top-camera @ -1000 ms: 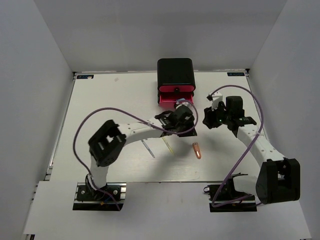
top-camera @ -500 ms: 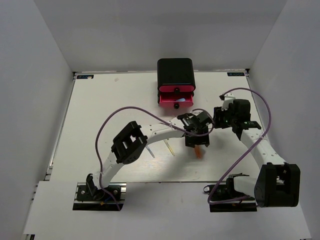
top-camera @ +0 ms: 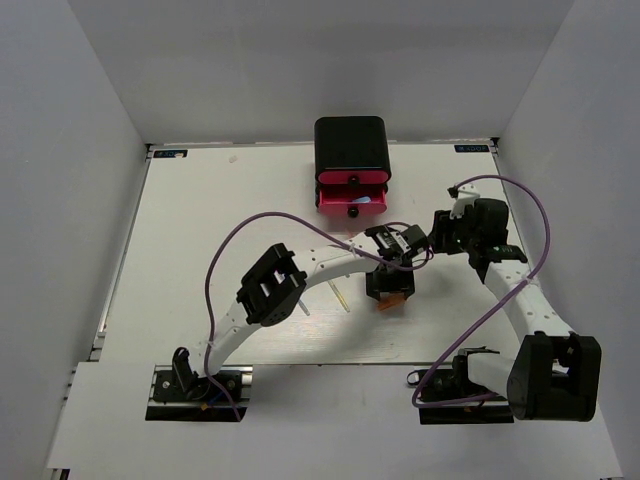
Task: Sort the stationery into containers
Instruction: Grab a piece of stationery with the left arm
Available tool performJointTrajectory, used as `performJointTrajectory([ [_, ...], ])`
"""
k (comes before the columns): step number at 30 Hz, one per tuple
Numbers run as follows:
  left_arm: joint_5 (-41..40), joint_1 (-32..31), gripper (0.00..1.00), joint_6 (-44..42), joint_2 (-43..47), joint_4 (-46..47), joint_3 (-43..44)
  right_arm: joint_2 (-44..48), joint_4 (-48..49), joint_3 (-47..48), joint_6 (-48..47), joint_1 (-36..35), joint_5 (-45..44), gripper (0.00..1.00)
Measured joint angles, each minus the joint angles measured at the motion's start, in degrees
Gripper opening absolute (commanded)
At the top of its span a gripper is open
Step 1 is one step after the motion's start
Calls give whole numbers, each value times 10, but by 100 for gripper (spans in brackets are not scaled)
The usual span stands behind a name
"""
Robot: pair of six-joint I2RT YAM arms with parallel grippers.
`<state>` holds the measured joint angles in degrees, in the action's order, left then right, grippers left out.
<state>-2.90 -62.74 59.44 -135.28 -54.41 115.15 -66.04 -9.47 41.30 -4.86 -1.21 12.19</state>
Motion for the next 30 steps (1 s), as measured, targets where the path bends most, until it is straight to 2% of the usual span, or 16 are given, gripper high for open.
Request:
performJointTrajectory([
  [10, -3, -1, 72, -45, -19, -37, 31, 1, 5, -4, 5, 3, 4, 53],
  [23, 3, -10, 69, -205, 23, 23, -47, 1, 6, -6, 11, 18, 14, 53],
  [30, -6, -19, 69, -259, 48, 66, -92, 1, 6, -6, 14, 24, 15, 53],
])
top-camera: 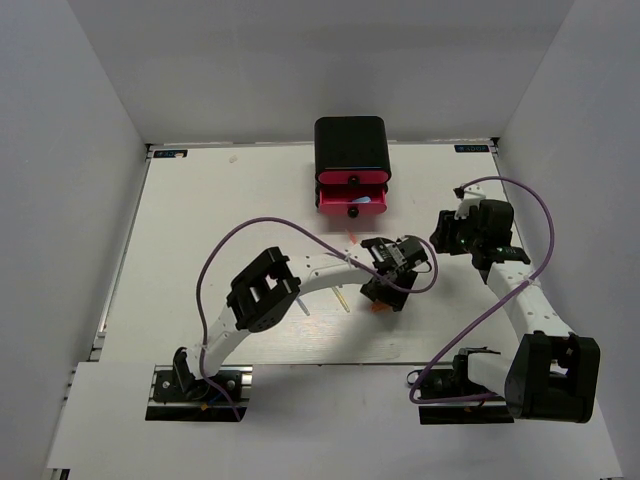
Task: Sort the stationery into containers
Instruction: Grab a piece of stationery with the left arm, then place the stationery into the container
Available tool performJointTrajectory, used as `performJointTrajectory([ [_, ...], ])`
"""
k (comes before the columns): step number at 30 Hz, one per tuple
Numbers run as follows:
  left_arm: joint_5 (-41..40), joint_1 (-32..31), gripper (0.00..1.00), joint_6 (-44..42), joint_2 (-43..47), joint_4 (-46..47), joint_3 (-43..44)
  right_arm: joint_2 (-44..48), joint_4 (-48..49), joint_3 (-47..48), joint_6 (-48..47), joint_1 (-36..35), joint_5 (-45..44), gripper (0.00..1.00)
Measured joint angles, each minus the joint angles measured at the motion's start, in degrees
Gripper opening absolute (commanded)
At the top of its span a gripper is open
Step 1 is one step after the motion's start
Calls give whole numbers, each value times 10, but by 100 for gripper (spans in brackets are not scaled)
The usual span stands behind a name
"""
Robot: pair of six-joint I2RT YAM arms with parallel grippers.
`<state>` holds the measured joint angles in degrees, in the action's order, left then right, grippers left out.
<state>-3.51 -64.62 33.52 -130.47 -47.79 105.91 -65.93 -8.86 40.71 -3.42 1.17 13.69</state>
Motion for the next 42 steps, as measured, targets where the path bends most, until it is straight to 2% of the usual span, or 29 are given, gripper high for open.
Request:
performJointTrajectory([
  [2, -7, -3, 66, -9, 6, 10, -11, 0, 0, 0, 0, 1, 0, 53],
  [4, -17, -5, 54, -17, 10, 18, -20, 0, 0, 0, 1, 3, 2, 53],
  [6, -31, -6, 51, -24, 12, 22, -26, 0, -1, 1, 1, 5, 2, 53],
  [9, -50, -6, 34, -30, 16, 28, -36, -1, -2, 5, 1, 8, 3, 53],
  [12, -64, -8, 24, -32, 18, 36, -43, -1, -2, 9, 1, 10, 5, 53],
  [20, -79, -3, 22, -26, 61, 88, -113, -1, -2, 12, 3, 16, 7, 53],
  [24, -79, 17, 16, -26, 85, 89, -144, -1, -2, 12, 2, 21, 8, 52],
  [35, -49, 115, 14, 9, 126, 96, -93, -1, -1, 12, 1, 26, 11, 52],
  [42, 13, 154, 17, -74, 164, 130, -67, -1, -1, 12, 0, 26, 11, 52],
])
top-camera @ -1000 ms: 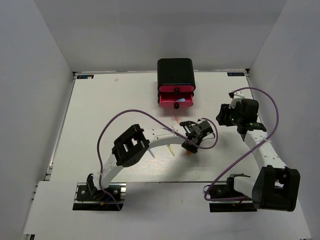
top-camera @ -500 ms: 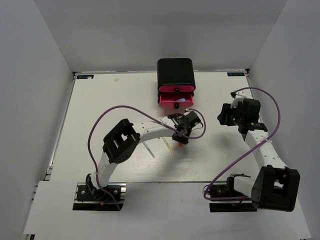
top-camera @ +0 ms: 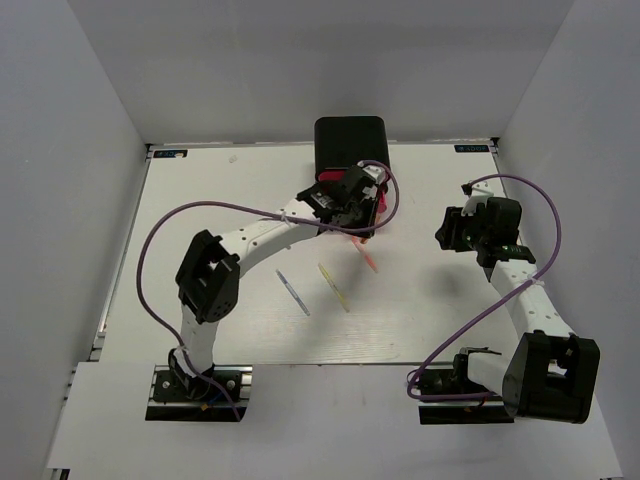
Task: Sort the stationery into containers
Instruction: Place the stationery into the container
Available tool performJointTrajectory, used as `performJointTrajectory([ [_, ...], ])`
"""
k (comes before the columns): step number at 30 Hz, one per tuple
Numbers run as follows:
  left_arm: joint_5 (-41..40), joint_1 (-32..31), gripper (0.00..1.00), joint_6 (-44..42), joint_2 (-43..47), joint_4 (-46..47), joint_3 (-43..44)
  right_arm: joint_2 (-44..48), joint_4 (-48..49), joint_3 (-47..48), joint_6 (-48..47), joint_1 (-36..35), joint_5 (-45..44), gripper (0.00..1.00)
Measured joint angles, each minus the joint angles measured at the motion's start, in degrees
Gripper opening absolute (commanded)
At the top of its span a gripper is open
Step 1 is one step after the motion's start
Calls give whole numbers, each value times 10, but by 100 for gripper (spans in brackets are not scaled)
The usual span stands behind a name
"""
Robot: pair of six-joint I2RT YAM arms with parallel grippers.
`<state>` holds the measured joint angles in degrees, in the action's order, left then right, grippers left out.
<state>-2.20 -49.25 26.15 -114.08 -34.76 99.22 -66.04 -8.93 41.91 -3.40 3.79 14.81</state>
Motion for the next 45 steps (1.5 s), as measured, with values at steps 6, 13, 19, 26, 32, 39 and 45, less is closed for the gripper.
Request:
performJointTrajectory([
  [6, 52, 26, 19, -144, 40, 38, 0, 0, 1, -1, 0, 1, 4, 52],
  [13, 59, 57, 16, -313, 101, 132, -20, 0, 2, -1, 0, 2, 4, 52],
  [19, 60, 75, 16, -409, 94, 172, -27, 0, 6, -2, 0, 2, 4, 52],
  [26, 60, 80, 16, -462, 93, 214, -101, 0, 16, -6, 0, 3, 8, 52],
  [32, 59, 86, 17, -483, 82, 243, -121, 0, 19, -6, 0, 3, 10, 52],
  [39, 53, 98, 22, -493, 51, 264, -123, 0, 19, -6, 0, 3, 17, 52],
  [45, 41, 104, 33, -495, 46, 278, -127, 0, 19, -6, 0, 3, 18, 52],
])
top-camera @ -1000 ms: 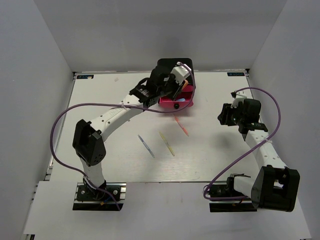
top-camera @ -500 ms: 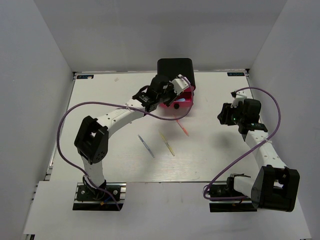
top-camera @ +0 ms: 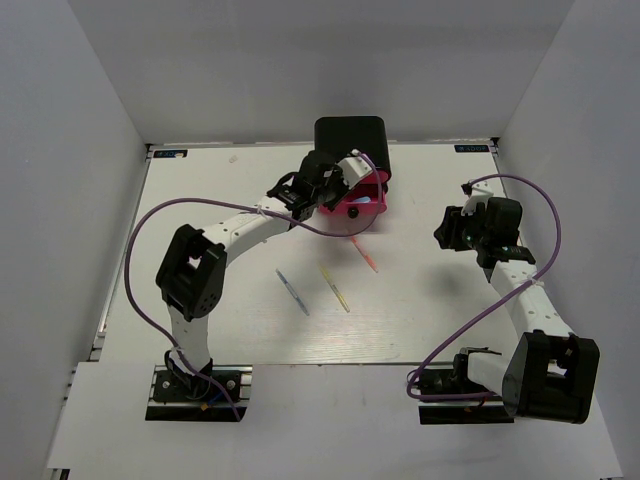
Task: Sort the stationery into containers
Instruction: Place the stationery into the container, then close the drawer
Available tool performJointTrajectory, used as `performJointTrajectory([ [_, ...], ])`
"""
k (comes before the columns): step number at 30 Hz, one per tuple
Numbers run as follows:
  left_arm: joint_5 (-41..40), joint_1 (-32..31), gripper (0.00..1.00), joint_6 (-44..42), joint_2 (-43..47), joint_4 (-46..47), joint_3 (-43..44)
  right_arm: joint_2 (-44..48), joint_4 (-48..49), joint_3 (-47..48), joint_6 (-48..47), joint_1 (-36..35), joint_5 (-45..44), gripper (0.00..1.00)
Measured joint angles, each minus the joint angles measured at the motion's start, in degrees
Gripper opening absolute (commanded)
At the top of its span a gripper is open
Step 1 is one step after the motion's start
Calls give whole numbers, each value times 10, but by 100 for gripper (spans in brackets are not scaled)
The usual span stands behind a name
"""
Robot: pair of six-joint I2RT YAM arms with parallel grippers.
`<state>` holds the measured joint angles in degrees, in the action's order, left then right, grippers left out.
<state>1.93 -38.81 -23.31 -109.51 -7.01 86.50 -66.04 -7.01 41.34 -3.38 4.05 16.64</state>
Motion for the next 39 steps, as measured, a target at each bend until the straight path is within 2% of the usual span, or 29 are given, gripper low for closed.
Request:
performJointTrajectory([
  [5, -5, 0, 50, -1, 0, 6, 0, 0, 0, 0, 0, 0, 0, 52],
  [8, -7, 0, 57, 0, 0, 8, 0, 0, 0, 0, 0, 0, 2, 52],
  [17, -12, 0, 63, 2, 0, 14, -6, 0, 0, 0, -13, 0, 32, 52],
  [21, -15, 0, 67, 17, 10, 14, -4, 0, -5, 0, -87, 0, 146, 54],
  [24, -20, 0, 67, 65, 39, 11, -4, 0, -16, -3, -160, -3, 241, 54],
  [26, -28, 0, 74, 118, 76, 17, -16, -3, -19, -7, -193, -12, 285, 48],
  [27, -36, 0, 82, 150, 107, 21, -34, -9, -19, -7, -203, -19, 302, 43],
  [30, -53, 0, 98, 264, 213, 38, -115, -36, -19, -6, -211, -55, 316, 38],
  [32, -57, 0, 100, 330, 298, 57, -193, -56, -14, -6, -200, -85, 311, 38],
  [35, -61, 0, 100, 429, 403, 74, -320, -74, 18, -6, -144, -125, 282, 47],
  [39, -77, 0, 100, 539, 479, 71, -455, -111, 68, 19, -33, -168, 231, 51],
])
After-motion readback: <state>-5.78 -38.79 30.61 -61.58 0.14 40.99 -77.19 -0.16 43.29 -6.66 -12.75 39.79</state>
